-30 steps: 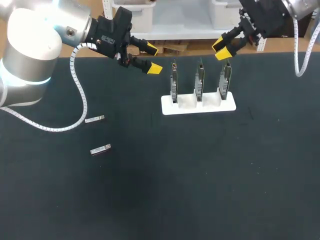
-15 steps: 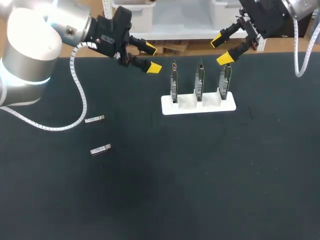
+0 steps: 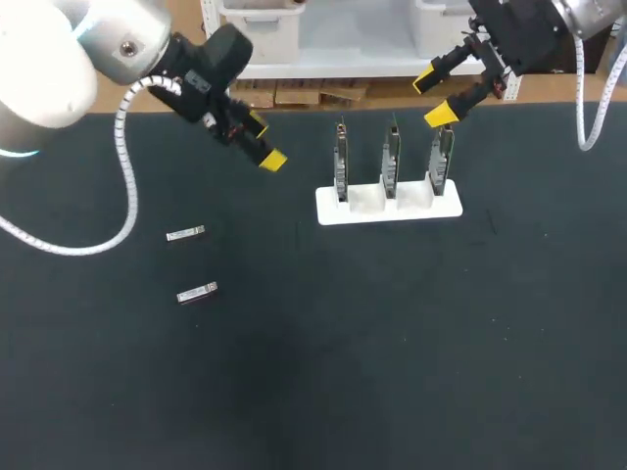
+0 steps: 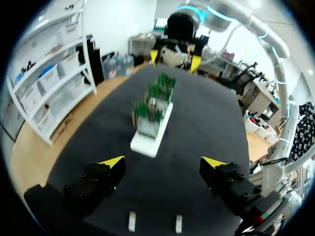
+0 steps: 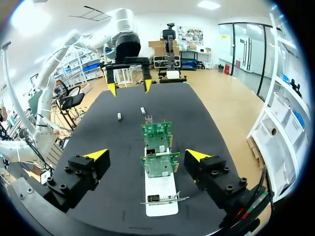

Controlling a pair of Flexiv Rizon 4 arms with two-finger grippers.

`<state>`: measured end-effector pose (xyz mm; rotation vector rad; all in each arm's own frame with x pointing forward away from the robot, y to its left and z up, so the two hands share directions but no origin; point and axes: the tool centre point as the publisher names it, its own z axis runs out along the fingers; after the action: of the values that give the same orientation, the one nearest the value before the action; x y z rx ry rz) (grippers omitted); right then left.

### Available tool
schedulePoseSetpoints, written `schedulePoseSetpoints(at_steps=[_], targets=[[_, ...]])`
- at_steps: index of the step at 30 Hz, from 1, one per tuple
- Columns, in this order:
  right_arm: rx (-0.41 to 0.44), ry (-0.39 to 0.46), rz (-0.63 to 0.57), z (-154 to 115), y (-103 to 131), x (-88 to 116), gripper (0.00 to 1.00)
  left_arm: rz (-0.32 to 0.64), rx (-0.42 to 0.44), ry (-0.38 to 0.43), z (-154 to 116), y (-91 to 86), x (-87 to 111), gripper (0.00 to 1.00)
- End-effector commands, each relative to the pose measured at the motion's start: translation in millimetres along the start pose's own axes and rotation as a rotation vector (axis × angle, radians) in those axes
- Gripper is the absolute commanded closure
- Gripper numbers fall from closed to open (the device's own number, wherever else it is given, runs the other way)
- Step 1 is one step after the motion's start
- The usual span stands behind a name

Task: Pick up the optical module with the left hand, and insert it into the network port with the right hand.

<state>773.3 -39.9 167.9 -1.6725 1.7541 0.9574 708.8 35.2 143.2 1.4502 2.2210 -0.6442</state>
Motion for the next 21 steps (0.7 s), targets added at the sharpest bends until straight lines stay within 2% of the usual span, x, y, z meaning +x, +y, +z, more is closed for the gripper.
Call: schedulePoseSetpoints(at_steps=[1,8,13,19,21], targets=[[0.004,0.0,-0.001,0,2,0,0.0,-0.043,-0.042,0.124,-17,-9.2,24.9,0.0],[0.004,0.0,-0.001,0,2,0,0.0,-0.1,-0.04,0.264,-20,-8.3,64.8,0.0],[0.004,0.0,-0.001,0,2,0,0.0,-0.118,-0.025,0.422,-15,-8.9,84.7,0.0],[0.004,0.0,-0.001,0,2,0,0.0,-0.155,0.003,0.52,-6,-5.5,106.5,0.0],[0.004,0.0,-0.001,0,2,0,0.0,-0.164,0.015,0.53,-3,-3.9,113.3,0.0]])
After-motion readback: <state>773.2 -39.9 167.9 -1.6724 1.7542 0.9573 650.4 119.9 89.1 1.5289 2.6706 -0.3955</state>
